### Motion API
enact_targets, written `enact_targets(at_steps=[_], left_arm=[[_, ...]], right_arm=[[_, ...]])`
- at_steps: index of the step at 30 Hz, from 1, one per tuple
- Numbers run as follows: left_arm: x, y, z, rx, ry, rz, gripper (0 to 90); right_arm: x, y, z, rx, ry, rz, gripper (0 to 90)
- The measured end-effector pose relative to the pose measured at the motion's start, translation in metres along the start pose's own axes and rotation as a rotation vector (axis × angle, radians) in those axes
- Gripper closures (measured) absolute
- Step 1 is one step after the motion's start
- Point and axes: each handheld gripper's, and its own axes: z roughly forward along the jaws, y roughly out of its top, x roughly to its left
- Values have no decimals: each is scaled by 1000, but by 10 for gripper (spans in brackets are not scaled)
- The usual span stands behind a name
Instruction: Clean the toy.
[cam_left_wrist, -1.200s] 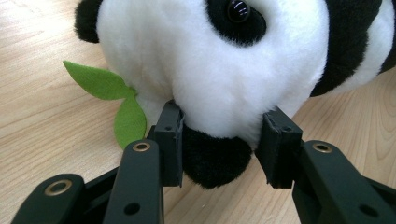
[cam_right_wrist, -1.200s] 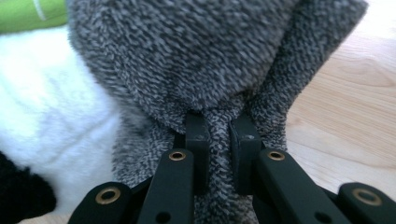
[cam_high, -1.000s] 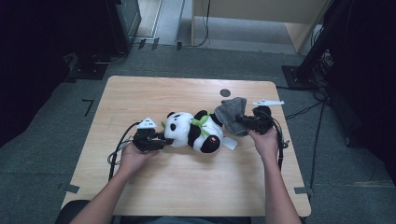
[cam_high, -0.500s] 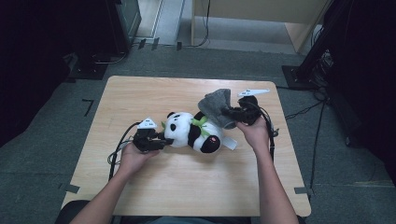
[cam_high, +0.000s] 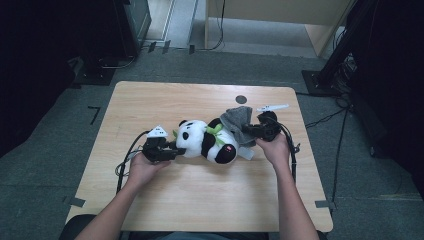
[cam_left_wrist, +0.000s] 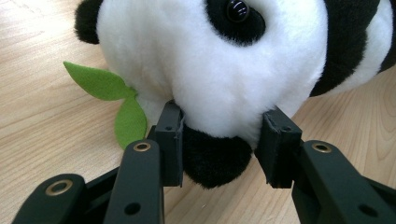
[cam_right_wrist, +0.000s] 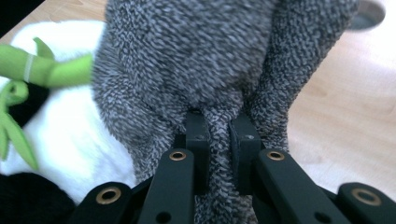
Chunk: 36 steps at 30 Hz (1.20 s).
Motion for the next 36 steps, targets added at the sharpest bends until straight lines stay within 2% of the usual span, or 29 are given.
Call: enact_targets(at_steps=[1,2,5,8,11,12,13,14,15,16,21,26,29,31,33,36], left_arm=[[0,0,0,1,0,0,584],[0,0,0,1,0,0,584],[0,0,0,3,-3,1,584],[0,0,0,1,-5,-8,583],[0,0,0,-3,3,-13,589],[-1,0,0,-5,8,-12,605],[-1,1,0,-7,13,-13,611],[-2,1,0,-11,17,-15,611],[-2,1,0,-16,22,-19,621],[-3,2,0,-20,26,-20,621],[-3,4,1,-40,52,-33,652],[-1,5,0,-66,90,-61,660],[0,5,-1,-80,138,-82,660],[2,4,-1,-83,135,-94,658],[-1,5,0,-73,144,-74,655],[-1,4,0,-65,141,-64,652]], right_arm=[[-1,-6,5,23,-3,0,820],[-1,-6,5,23,-3,0,820],[-2,-17,14,86,-16,-19,819],[-4,-20,11,89,-31,-21,818],[-9,-23,-5,56,-60,2,818],[-10,-24,-20,18,-70,10,818],[-10,-24,-28,-9,-67,14,818],[-10,-24,-28,-9,-67,14,818],[-7,-22,-43,-61,-61,22,818],[-7,-22,-43,-61,-61,22,818],[11,-17,-67,-144,-40,-15,817],[29,-10,-81,-232,28,-26,817],[43,-5,-82,-245,62,-58,817],[53,-2,-80,-243,79,-84,817],[63,1,-74,-242,94,-116,816],[77,2,-58,-193,113,-163,816]])
